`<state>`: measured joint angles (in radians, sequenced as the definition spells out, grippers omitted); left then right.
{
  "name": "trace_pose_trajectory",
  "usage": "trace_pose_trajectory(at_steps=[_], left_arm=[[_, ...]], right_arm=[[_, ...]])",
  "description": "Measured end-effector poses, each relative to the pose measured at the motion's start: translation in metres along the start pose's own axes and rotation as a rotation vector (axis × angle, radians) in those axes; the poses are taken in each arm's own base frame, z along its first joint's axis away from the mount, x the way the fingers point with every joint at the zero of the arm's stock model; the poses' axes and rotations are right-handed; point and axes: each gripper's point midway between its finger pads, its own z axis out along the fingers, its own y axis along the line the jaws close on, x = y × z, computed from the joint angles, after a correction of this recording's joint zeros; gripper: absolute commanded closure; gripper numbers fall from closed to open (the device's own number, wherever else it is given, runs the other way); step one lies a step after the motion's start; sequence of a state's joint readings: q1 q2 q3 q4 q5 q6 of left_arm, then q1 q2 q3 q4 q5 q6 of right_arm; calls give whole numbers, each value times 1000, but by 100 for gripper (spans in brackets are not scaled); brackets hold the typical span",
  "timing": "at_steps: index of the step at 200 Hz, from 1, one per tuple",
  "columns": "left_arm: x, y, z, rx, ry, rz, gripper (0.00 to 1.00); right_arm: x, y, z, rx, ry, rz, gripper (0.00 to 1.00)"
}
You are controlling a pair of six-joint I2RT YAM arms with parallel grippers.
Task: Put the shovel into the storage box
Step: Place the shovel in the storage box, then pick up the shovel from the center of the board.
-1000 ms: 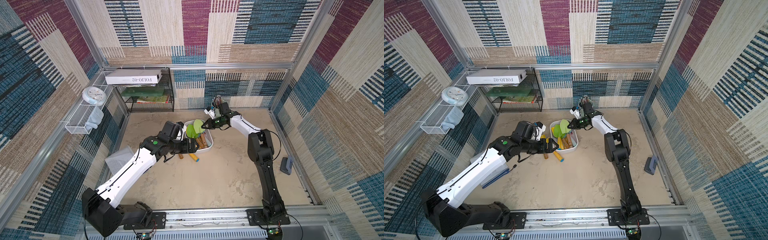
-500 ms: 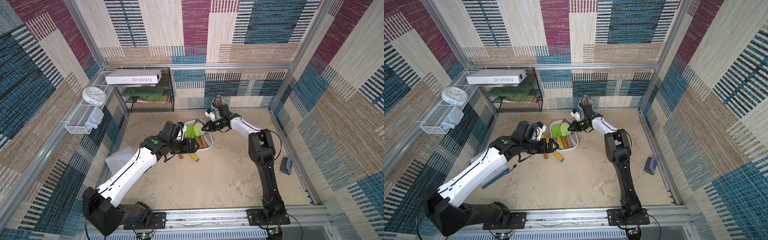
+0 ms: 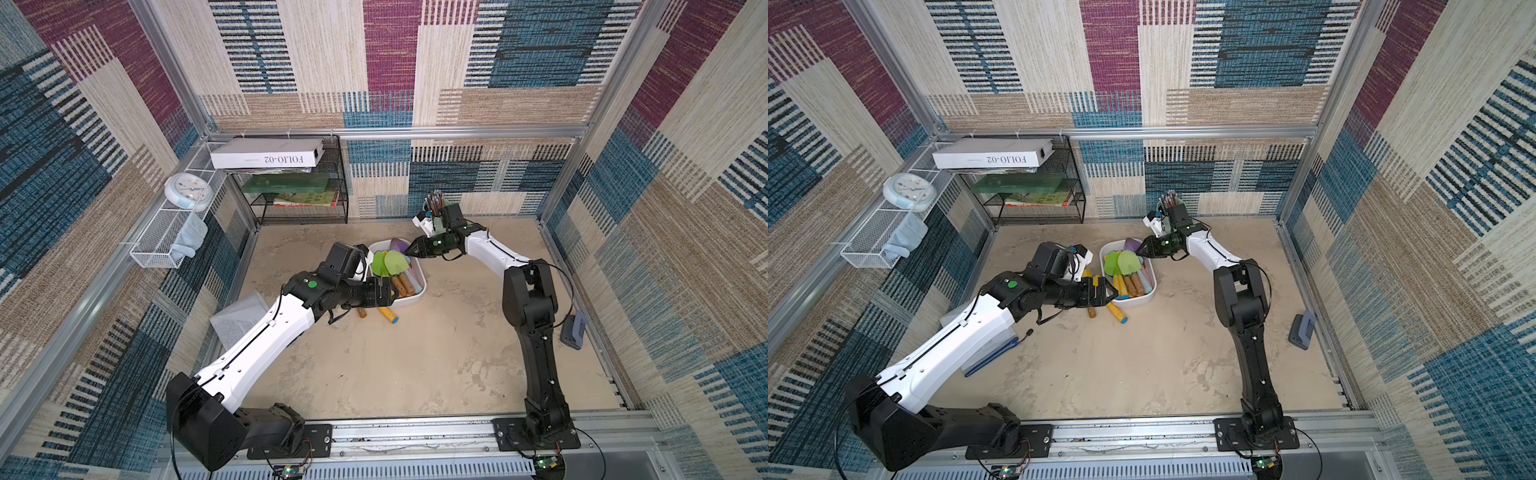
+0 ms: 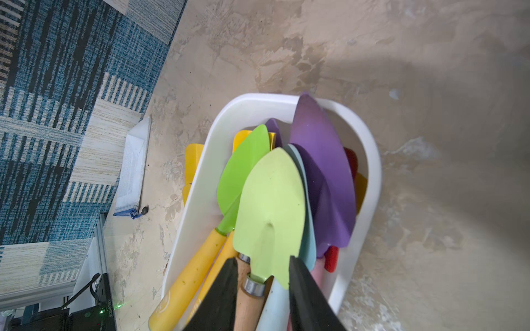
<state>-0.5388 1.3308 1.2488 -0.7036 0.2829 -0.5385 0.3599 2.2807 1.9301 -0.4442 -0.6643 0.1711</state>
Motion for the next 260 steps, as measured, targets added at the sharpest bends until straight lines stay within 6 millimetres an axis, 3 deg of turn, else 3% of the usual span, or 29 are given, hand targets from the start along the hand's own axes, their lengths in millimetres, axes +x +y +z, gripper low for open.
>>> trace_pose_trajectory(at_steps=[58, 90, 116, 175, 260], left_arm=[[18, 41, 19, -182, 74, -76, 2], [36, 68, 38, -290, 145, -146, 7], [43, 78, 52, -319, 182, -182, 11], [56, 59, 74, -238, 215, -240, 15], [70, 56, 134, -281, 282, -345, 16]], right_arm=[[-10, 26, -36, 31, -52, -43, 65], [-1, 40, -61, 58, -72, -56, 65], [9, 47, -75, 76, -88, -66, 65], [19, 51, -90, 112, -109, -76, 65], [35, 54, -99, 119, -112, -102, 66]])
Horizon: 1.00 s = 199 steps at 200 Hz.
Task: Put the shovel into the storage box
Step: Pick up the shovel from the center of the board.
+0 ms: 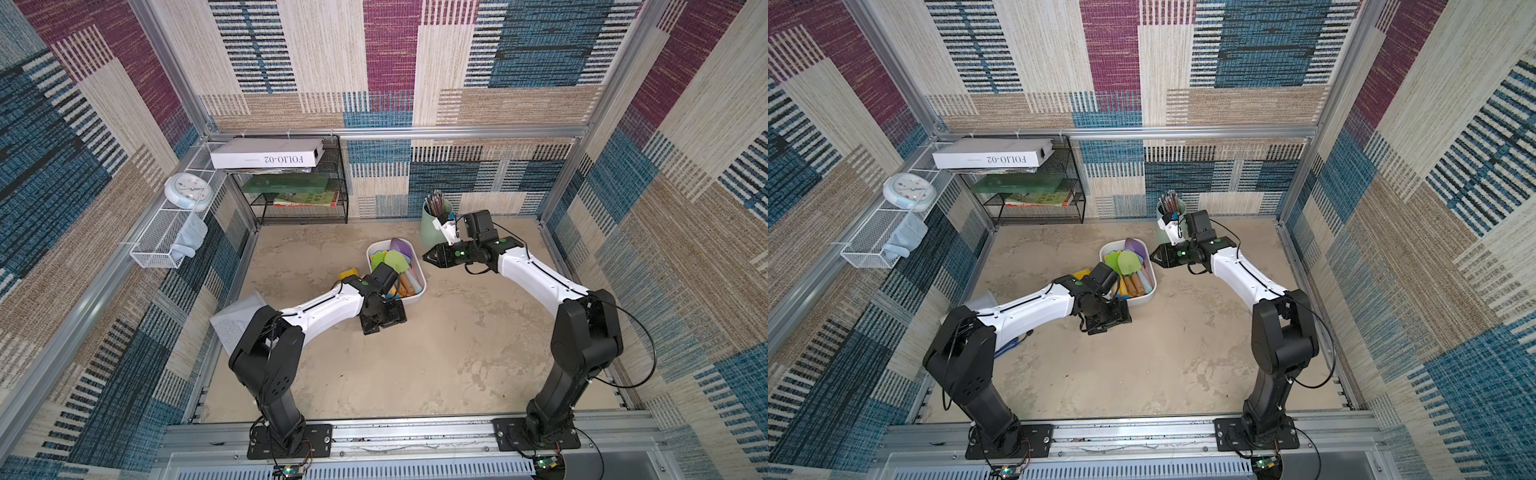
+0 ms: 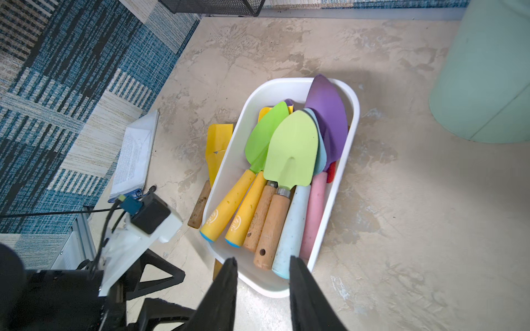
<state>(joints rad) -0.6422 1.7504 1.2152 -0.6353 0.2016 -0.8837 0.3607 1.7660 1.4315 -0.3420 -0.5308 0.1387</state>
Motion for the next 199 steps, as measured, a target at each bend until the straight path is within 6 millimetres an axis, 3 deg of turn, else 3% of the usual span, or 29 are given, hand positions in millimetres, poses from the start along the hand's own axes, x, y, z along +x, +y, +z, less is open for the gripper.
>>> trace_pose_trajectory(at_steps=[46, 117, 171, 199], left_arm=[[-13, -3, 16, -45, -50, -25, 16], [-27, 13, 22, -118, -141, -77, 16], [-33, 14, 32, -121, -162, -90, 16], [-35, 15, 33, -128, -176, -89, 27]], right_arm=[[9, -3, -2, 6, 1, -11, 66], [13, -5, -5, 6, -6, -19, 66], [14, -7, -5, 4, -8, -18, 66], [14, -8, -5, 4, -7, -17, 67]])
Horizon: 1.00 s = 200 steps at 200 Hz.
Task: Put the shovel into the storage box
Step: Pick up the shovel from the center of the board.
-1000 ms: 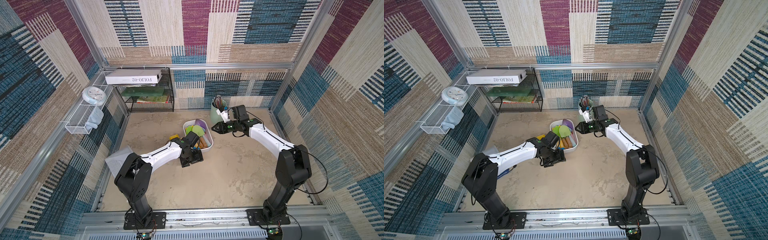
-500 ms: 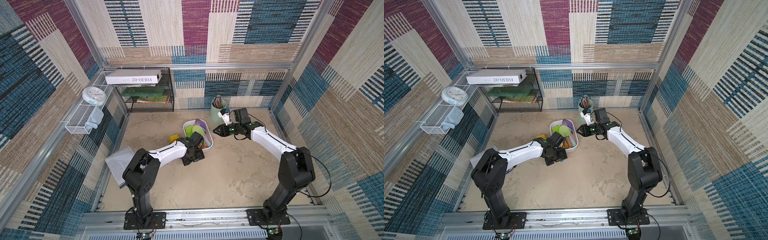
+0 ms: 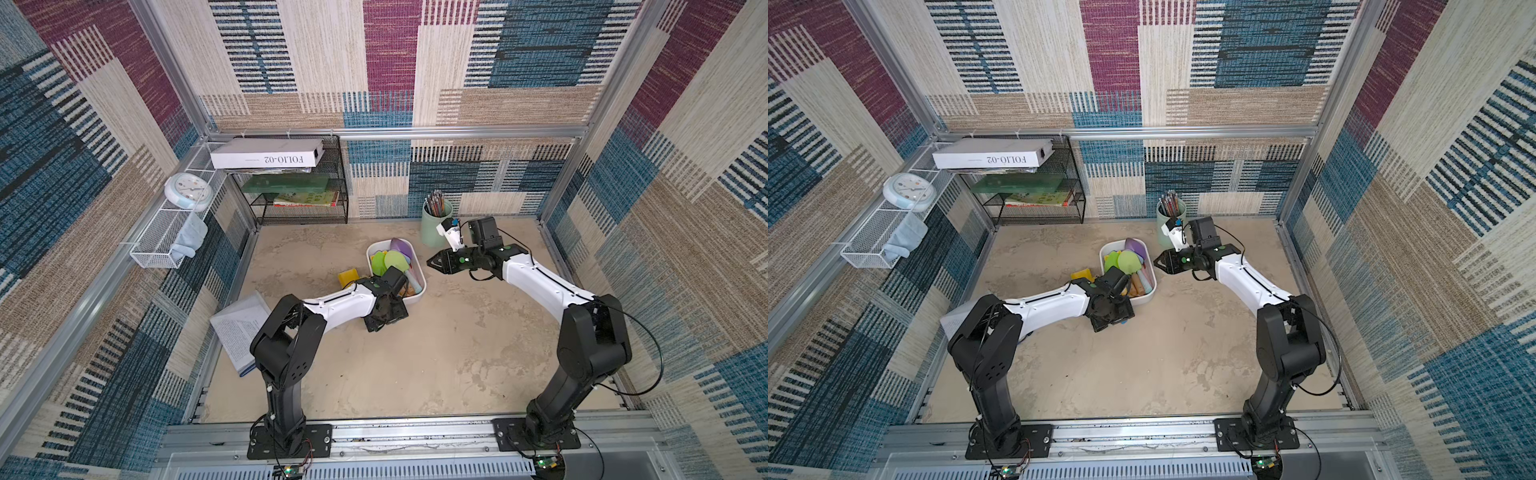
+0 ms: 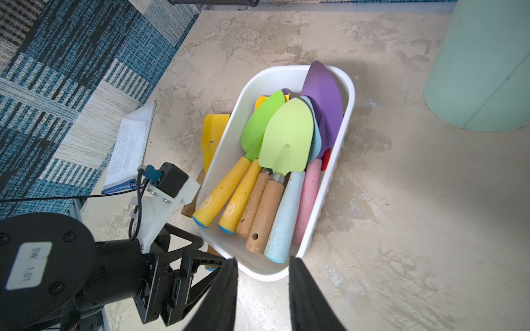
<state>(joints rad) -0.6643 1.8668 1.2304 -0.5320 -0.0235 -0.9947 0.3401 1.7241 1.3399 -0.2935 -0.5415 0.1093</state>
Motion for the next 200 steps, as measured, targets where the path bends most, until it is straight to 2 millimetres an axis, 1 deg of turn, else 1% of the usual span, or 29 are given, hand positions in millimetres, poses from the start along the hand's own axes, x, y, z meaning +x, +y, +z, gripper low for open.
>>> trace_pose_trajectory(at_steps=[24, 57, 87, 140, 176, 200], left_arm=[[-2, 1, 0, -8, -12, 0, 37], [-5, 3, 0, -19, -26, -1, 43], [-3, 6, 7, -36, -18, 1, 52], [-4, 11, 8, -62, -26, 0, 66], [-3, 17, 6, -89, -24, -18, 71], [-3, 19, 2, -95, -29, -14, 73]], right_arm=[[0, 0, 0, -3, 1, 1, 67], [1, 1, 0, -9, 3, 3, 67], [1, 2, -1, -11, 1, 2, 67], [-2, 2, -3, -11, -10, -4, 67], [-2, 2, -3, -11, -10, -4, 67], [-2, 2, -3, -11, -10, -3, 67]])
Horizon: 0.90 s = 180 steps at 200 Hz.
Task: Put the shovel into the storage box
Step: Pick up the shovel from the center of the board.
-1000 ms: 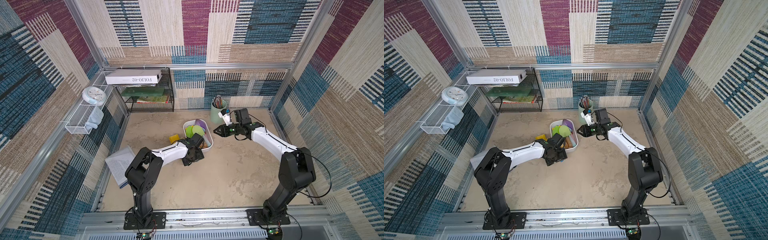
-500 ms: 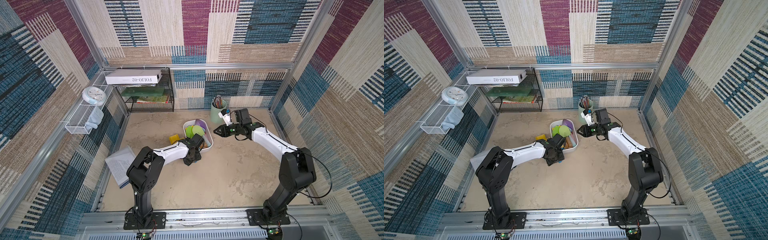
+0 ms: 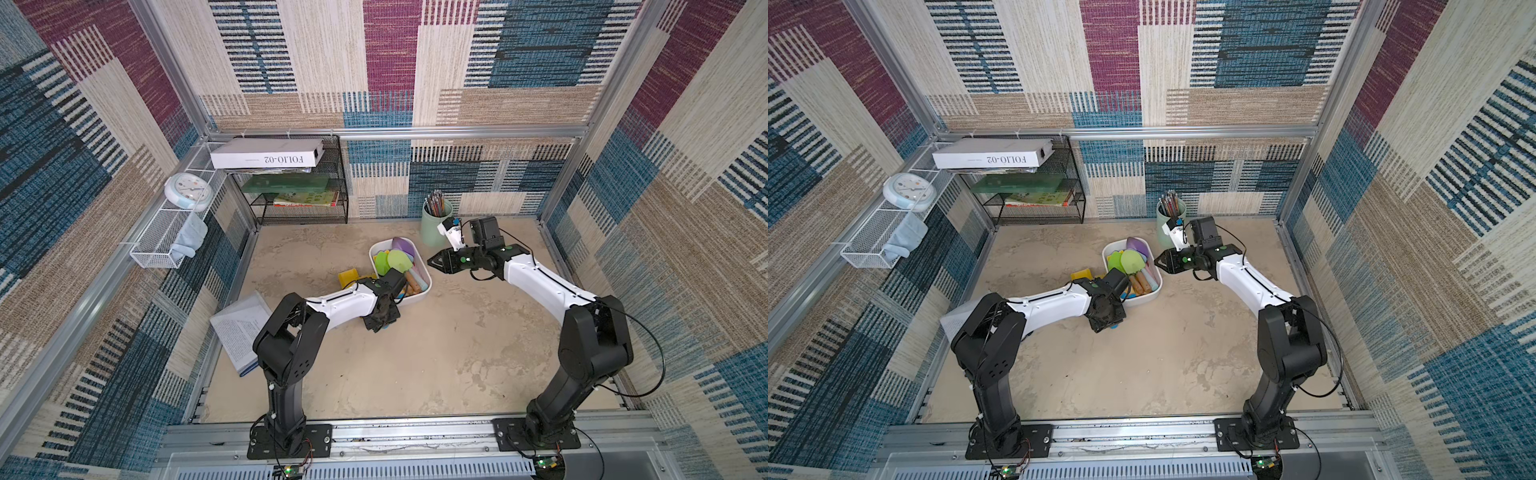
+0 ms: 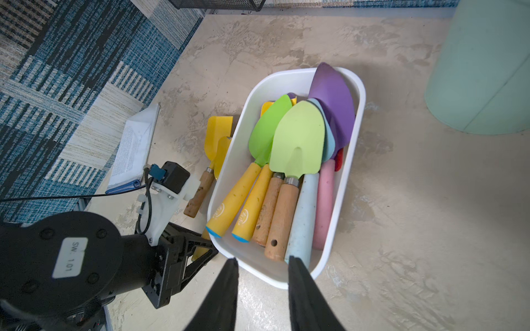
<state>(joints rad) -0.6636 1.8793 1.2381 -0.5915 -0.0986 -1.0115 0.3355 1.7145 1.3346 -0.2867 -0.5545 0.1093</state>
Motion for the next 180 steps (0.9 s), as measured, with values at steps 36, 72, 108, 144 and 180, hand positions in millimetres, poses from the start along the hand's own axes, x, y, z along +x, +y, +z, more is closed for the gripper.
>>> trace_pose_trajectory(at_steps=[36, 72, 108, 144, 180], left_arm=[[-3, 2, -12, 0, -18, 6, 74], [-10, 4, -29, 0, -54, 17, 74], [-17, 9, -48, -13, -94, 32, 74], [-26, 15, -73, -16, -146, 38, 74], [-34, 17, -100, 20, -202, 54, 74]], right_arm=[[-2, 2, -2, -1, -6, -4, 67], [-5, 4, -6, -2, -15, -10, 68], [-7, 9, -11, -8, -23, -13, 68], [-14, 18, -15, -44, -34, -21, 66], [-21, 38, -18, -139, -46, -7, 61]])
